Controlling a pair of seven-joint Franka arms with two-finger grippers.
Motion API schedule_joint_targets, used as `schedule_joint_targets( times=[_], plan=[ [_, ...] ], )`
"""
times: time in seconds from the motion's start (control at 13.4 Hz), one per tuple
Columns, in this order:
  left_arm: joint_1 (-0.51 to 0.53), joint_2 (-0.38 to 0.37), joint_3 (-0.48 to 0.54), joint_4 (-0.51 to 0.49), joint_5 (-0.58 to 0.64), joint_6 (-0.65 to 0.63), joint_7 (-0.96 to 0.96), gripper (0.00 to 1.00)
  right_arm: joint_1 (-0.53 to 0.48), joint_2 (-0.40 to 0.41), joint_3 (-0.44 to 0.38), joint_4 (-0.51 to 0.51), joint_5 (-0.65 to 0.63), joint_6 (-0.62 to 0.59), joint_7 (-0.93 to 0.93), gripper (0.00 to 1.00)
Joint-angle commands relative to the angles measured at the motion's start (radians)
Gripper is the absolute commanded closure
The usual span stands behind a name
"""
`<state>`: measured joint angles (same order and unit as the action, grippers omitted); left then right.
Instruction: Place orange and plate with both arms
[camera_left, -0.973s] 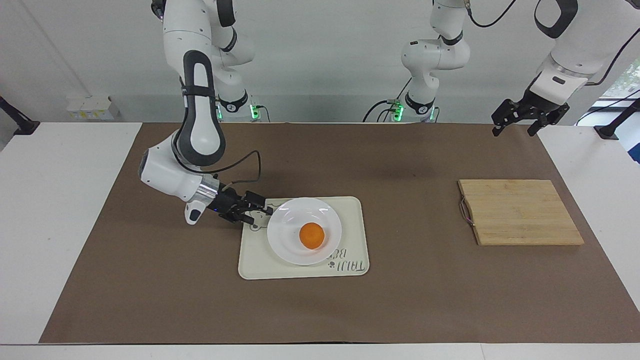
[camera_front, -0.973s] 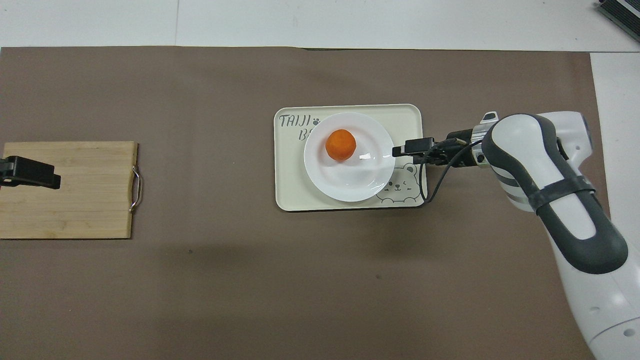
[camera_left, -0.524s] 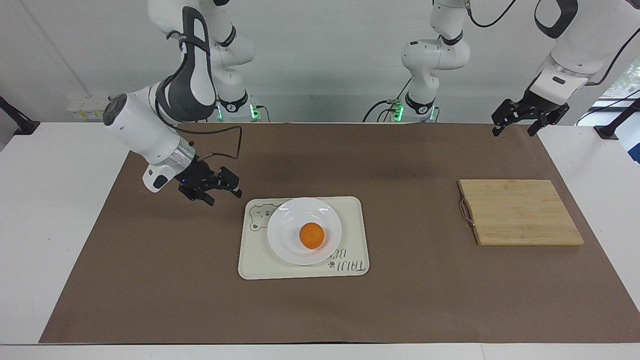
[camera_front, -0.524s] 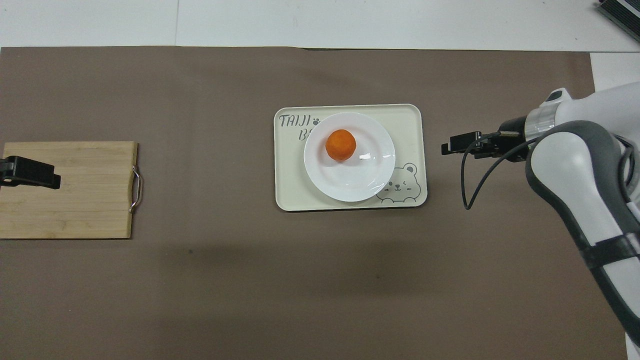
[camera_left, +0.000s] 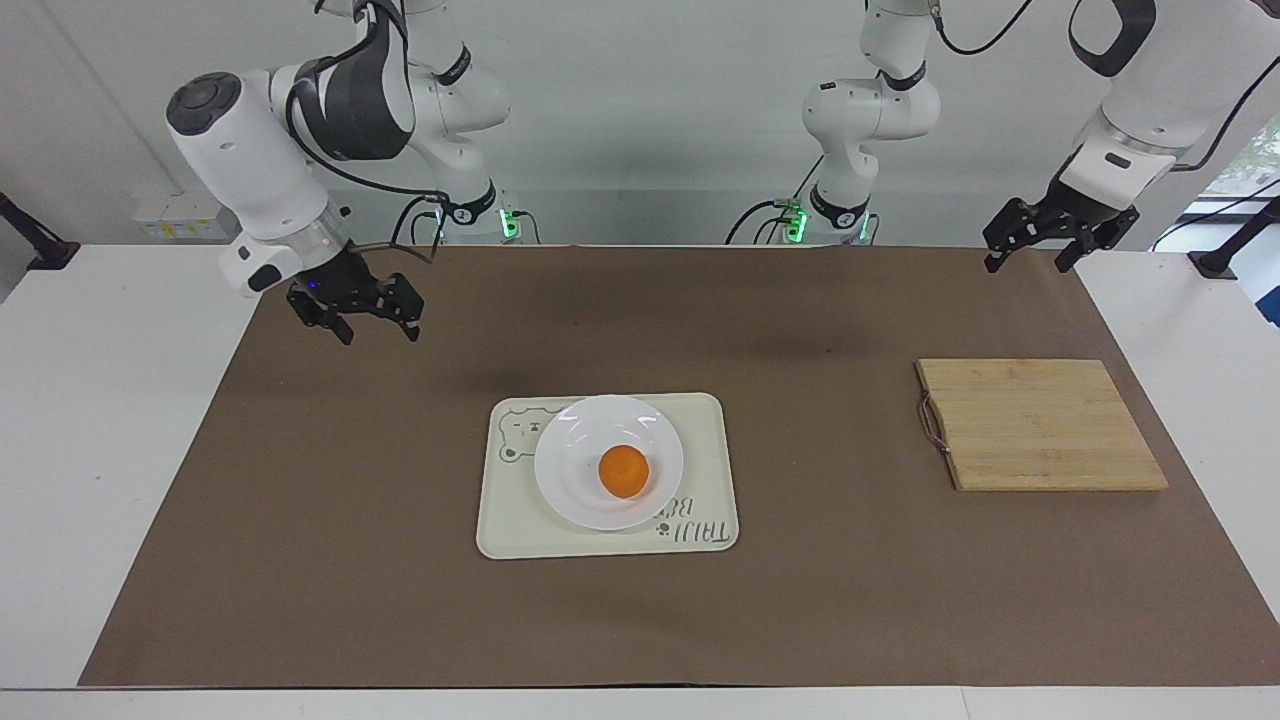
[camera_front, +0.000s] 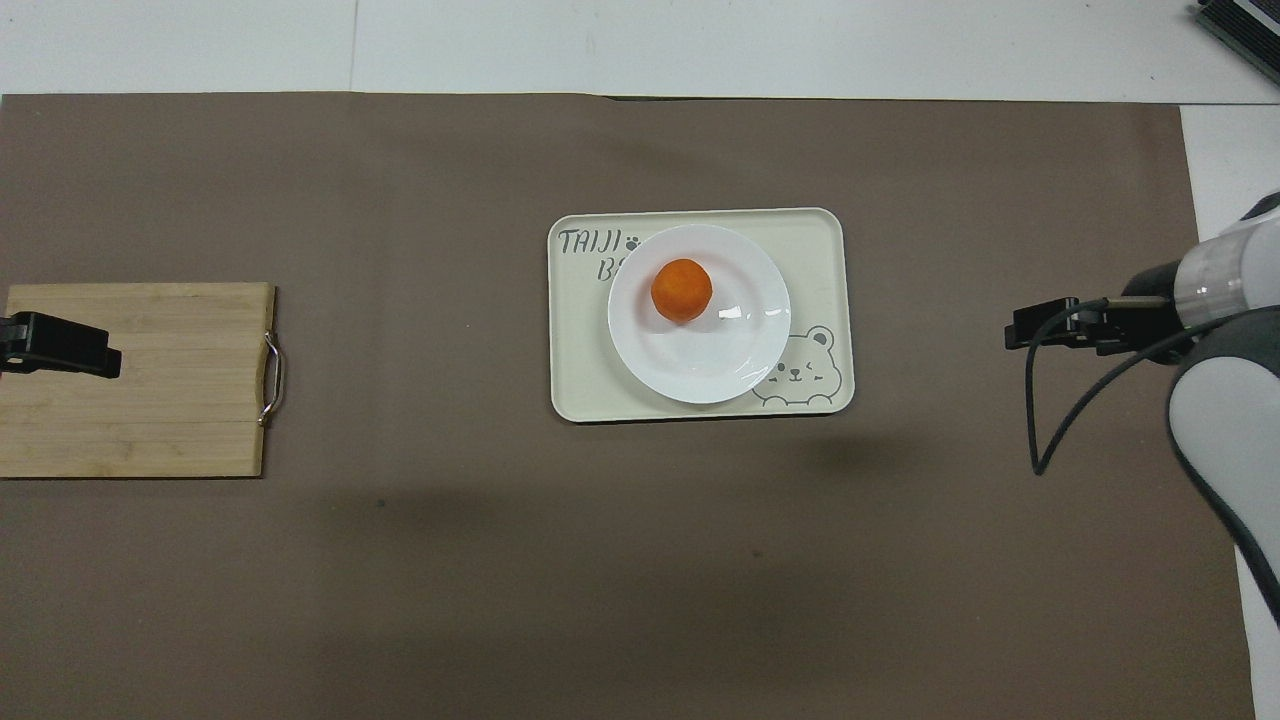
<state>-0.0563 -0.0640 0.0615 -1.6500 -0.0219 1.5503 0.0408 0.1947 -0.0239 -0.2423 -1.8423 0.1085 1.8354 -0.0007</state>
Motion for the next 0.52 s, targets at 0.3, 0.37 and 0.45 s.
schedule_joint_targets(
  times=[0.3, 0.37, 0.45],
  plan=[
    [0.000, -0.023, -0.002, -0.027, 0.020, 0.017, -0.012, 0.00, -0.107, -0.056, 0.001, 0.058, -0.033, -0.126, 0.007, 0.00],
    [0.000, -0.023, -0.002, -0.027, 0.020, 0.017, -0.012, 0.00, -0.107, -0.056, 0.004, 0.092, -0.035, -0.154, 0.008, 0.00],
    [0.000, -0.023, -0.002, -0.027, 0.020, 0.016, -0.012, 0.00, -0.100, -0.056, 0.006, 0.118, -0.042, -0.171, 0.010, 0.00]
  ],
)
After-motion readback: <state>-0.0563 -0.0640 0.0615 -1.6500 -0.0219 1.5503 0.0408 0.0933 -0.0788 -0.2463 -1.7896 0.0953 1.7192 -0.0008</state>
